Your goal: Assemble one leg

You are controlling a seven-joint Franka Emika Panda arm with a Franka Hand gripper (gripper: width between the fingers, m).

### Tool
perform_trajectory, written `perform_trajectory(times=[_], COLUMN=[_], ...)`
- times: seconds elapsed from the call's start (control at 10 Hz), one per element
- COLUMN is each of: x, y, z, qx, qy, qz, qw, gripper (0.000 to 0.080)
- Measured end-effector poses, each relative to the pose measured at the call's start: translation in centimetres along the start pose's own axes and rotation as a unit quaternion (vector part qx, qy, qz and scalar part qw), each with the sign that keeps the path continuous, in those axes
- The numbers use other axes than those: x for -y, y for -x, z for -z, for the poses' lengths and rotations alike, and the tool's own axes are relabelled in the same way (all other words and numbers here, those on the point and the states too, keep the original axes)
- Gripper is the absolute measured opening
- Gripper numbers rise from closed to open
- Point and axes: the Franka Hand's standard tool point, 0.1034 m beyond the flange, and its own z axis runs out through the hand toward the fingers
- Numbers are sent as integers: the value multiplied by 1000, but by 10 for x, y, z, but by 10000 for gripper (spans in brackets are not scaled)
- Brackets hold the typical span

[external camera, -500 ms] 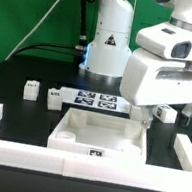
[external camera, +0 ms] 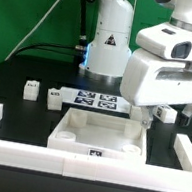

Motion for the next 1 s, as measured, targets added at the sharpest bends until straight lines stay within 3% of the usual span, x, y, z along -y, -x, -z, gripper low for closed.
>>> perform_trajectory(times=[0.2, 0.4, 0.6, 0.8, 1.0], x=[1, 10, 8, -2, -1], y=[1, 28, 45, 55, 55], z=[0, -7, -16, -21, -21], qx=[-9, -20, -31, -17, -18], qy=[3, 5, 12, 8, 8], qz=[14, 71, 180, 257, 249], qw=[1000, 997, 983, 966, 968], gripper=[650, 650, 650, 650, 650])
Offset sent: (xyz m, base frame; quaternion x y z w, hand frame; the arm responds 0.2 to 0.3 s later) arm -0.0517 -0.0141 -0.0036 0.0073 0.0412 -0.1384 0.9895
